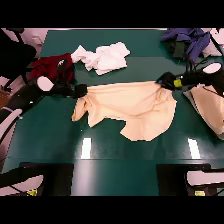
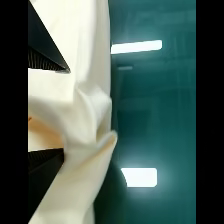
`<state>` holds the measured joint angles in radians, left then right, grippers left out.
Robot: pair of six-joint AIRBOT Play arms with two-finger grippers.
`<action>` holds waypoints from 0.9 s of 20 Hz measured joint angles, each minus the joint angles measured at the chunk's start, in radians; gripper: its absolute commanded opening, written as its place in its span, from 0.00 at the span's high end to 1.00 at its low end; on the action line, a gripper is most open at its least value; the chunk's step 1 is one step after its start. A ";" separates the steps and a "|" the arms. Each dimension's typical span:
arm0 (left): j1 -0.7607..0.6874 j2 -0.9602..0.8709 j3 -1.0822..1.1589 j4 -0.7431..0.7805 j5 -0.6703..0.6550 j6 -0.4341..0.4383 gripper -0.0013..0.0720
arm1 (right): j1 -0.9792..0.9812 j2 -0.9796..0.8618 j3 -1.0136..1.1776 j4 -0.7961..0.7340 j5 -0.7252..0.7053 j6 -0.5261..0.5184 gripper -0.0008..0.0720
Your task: Fold the shirts.
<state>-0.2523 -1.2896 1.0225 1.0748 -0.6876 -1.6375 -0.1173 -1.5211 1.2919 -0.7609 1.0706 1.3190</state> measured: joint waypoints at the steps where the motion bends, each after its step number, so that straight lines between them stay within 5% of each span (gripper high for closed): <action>1: 0.000 -0.022 -0.003 0.008 0.037 -0.015 0.94 | -0.010 0.000 0.024 0.048 0.031 -0.023 0.26; 3: 0.000 -0.050 -0.007 0.027 0.101 -0.035 0.38 | -0.039 0.056 0.014 0.089 0.092 -0.048 0.28; 6: 0.022 -0.069 0.000 0.062 0.177 -0.051 0.32 | -0.100 0.241 -0.158 0.089 0.172 -0.064 0.38; 8: 0.074 -0.074 0.024 0.080 0.197 -0.055 0.10 | -0.161 0.404 -0.346 0.087 0.200 -0.069 0.37; 11: 0.178 -0.077 0.088 0.084 0.117 -0.039 0.11 | -0.259 0.610 -0.631 0.079 0.237 -0.076 0.26; 18: 0.256 -0.068 0.030 -0.115 -0.307 0.205 0.11 | -0.448 0.797 -0.990 0.074 0.215 -0.119 0.22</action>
<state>0.0036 -1.3579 1.0527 0.9596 -0.9951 -1.4322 -0.5652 -0.7242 0.3016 -0.6865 1.2854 1.1999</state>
